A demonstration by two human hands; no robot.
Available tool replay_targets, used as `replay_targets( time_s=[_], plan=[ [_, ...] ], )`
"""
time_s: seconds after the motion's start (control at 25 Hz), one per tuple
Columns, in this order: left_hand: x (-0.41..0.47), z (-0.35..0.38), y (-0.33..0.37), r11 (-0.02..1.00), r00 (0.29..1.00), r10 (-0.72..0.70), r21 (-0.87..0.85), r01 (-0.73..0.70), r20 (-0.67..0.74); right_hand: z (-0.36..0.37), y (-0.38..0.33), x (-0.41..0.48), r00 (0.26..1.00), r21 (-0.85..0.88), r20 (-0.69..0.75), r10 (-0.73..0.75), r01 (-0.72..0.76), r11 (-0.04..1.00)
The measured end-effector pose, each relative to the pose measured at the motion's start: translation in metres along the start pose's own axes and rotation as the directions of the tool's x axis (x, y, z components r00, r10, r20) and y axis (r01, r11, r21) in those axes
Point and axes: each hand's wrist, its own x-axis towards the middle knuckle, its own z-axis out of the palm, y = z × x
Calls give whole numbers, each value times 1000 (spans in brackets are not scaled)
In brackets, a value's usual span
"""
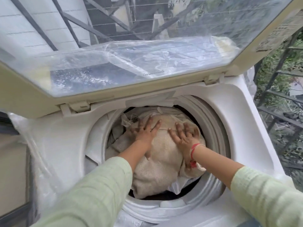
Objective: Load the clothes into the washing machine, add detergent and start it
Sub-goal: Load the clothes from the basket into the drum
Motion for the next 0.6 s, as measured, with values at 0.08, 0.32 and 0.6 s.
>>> replay_targets(
  time_s=[0.08,0.32,0.6],
  plan=[
    [10,-2,5,999,998,-35,-35,37,53,5,-3,15,1000,-5,-5,24,-24,1000],
    [53,4,-6,991,996,-9,-134,20,86,32,-8,72,981,39,-133,140,-136,990],
    [76,30,-3,978,995,43,-202,-61,-91,59,3,108,924,190,-320,210,-154,969]
  ],
)
